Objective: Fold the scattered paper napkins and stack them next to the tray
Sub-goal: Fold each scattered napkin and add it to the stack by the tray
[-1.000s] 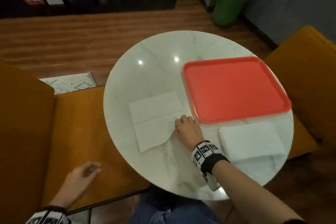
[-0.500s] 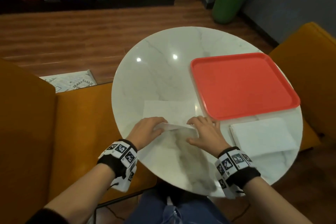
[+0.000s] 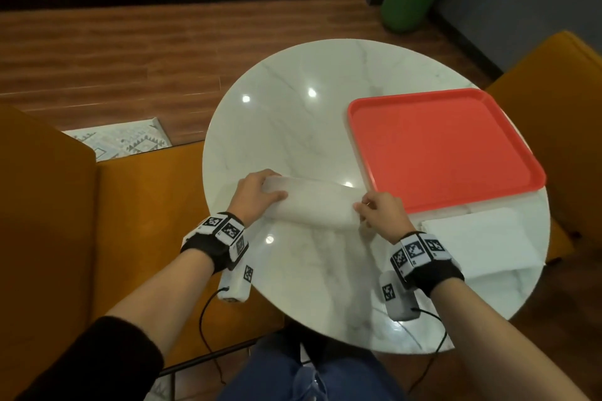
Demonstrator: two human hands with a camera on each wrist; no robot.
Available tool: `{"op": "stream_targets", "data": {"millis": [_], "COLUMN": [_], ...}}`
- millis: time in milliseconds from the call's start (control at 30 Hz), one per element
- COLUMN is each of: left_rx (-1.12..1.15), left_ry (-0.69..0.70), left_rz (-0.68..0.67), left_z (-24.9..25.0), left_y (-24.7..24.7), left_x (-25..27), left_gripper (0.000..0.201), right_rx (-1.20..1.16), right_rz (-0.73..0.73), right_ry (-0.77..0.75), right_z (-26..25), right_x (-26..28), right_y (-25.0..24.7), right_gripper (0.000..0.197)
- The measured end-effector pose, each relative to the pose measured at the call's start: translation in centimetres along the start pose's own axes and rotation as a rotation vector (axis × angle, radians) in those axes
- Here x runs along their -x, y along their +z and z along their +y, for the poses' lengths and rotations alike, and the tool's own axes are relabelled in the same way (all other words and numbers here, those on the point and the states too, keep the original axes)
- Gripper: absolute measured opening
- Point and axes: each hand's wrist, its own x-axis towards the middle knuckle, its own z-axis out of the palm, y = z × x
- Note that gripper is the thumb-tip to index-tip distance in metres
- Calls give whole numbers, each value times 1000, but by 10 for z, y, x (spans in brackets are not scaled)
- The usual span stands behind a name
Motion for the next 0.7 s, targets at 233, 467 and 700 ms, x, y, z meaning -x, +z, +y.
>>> {"op": "stream_targets", "data": {"millis": [233, 467, 700], "left_rx": [-274, -755, -845], "left_ry": [114, 282, 196], "left_rz": [111, -207, -324], "left_z": [3, -24, -50], "left_y": [8, 34, 42], "left_x": [-1, 41, 44], "left_gripper": [61, 68, 77], "right_rx": [143, 282, 464], "right_rz": [82, -99, -338], "right_ry": [93, -266, -374], "right_z": [-6, -49, -29], "right_x": [-3, 40, 44], "right_y": [8, 54, 94], "right_gripper": [30, 52, 67]}}
